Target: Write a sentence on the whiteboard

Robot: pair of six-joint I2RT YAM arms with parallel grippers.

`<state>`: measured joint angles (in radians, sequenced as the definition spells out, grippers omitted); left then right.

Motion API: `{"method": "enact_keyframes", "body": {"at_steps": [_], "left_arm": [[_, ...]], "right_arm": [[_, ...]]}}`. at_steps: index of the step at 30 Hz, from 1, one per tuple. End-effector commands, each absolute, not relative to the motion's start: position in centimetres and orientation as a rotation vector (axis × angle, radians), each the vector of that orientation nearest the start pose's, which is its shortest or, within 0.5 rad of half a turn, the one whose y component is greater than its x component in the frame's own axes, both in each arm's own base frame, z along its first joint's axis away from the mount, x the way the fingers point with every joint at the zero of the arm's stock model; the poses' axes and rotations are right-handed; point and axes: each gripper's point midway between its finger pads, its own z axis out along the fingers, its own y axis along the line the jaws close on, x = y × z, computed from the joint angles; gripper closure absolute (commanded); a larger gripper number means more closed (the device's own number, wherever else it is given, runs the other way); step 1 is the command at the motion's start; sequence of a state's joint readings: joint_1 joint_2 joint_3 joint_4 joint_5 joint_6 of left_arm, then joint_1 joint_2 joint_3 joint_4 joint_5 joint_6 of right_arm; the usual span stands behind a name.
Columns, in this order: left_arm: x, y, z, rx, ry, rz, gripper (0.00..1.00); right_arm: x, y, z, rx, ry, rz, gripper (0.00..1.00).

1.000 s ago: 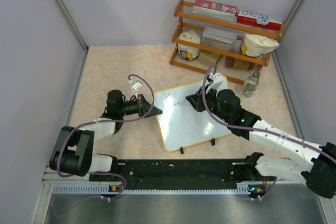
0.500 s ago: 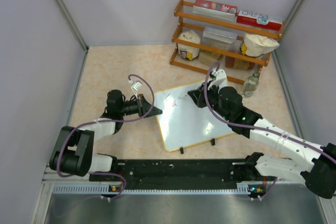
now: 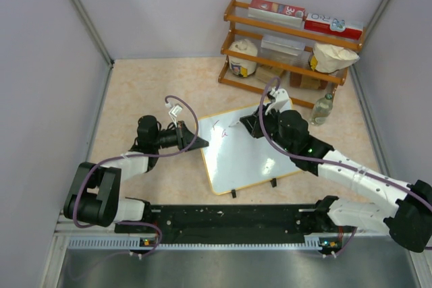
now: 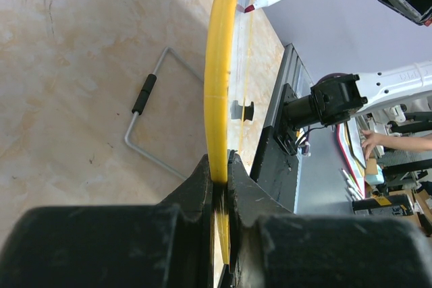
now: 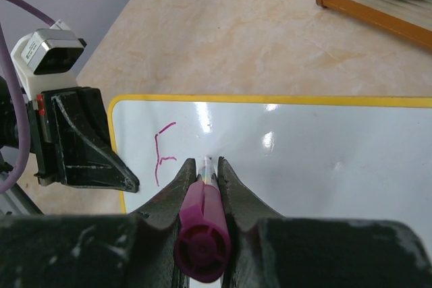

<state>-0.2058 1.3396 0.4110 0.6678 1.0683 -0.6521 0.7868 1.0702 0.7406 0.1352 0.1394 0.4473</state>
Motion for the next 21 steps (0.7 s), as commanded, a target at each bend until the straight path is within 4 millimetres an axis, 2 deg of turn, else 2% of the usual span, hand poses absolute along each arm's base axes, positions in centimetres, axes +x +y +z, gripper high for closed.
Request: {"method": "enact_keyframes", "body": {"at_steps": [1, 15, 21], "left_arm": [[24.0, -22.4, 15.0, 0.513, 1.867, -1.495, 1.0], [24.1, -22.4, 15.0, 0.513, 1.867, -1.493, 1.0], [24.1, -22.4, 15.0, 0.511, 1.868, -1.492, 1.0]], "right_arm": [[27.7, 26.6, 23.4, -0.201, 1.821, 0.77, 1.0], [26.4, 26.1, 21.5, -0.225, 1.868, 0.777, 1.0], [26.1, 26.1, 21.6, -0.231, 1.86, 0.79, 1.0]]}}
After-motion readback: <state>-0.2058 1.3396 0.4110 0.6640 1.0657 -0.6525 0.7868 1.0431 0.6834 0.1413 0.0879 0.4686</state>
